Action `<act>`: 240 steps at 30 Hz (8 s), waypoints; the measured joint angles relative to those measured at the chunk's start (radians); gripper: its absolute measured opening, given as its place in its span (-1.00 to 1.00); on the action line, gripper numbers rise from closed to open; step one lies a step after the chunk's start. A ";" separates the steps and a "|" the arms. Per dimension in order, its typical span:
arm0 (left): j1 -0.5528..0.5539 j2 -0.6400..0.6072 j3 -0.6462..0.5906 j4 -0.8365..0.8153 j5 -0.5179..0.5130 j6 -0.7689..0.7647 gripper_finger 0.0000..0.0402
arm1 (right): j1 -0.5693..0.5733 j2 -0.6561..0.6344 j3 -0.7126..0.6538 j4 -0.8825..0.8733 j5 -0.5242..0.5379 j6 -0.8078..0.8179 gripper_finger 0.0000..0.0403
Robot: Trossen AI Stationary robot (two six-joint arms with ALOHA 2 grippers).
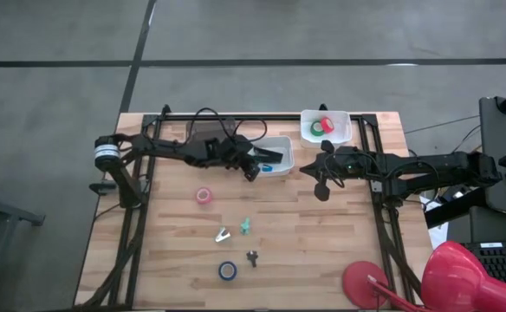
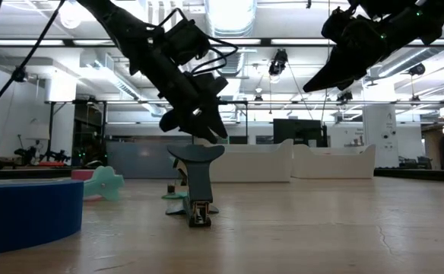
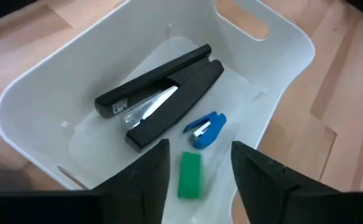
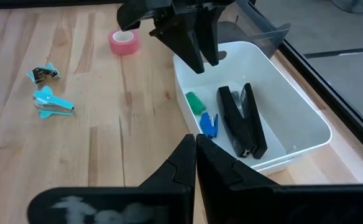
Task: Pick and place Stapler, Stapler remover, tape
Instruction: Put the pink tape into the right white bin, then put the blue tape into the right white bin
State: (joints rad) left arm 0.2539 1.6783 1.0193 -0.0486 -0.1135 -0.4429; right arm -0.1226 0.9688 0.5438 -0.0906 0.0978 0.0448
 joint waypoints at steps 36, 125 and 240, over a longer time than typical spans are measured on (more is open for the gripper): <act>-0.439 -0.220 -0.228 -0.678 -0.146 -0.337 -0.10 | 0.000 0.000 -0.016 0.007 0.001 0.005 -0.96; -0.432 -0.218 -0.289 0.905 0.072 0.248 -0.70 | 0.142 0.495 0.087 0.962 -0.203 0.110 0.07; -0.872 -0.184 -0.279 0.039 -0.080 -0.399 -0.34 | -0.152 0.242 0.089 0.019 0.295 0.165 0.07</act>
State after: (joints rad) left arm -0.6177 1.4942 0.7404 -0.0098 -0.1933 -0.8419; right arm -0.2745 1.2106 0.6325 -0.0711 0.3927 0.2100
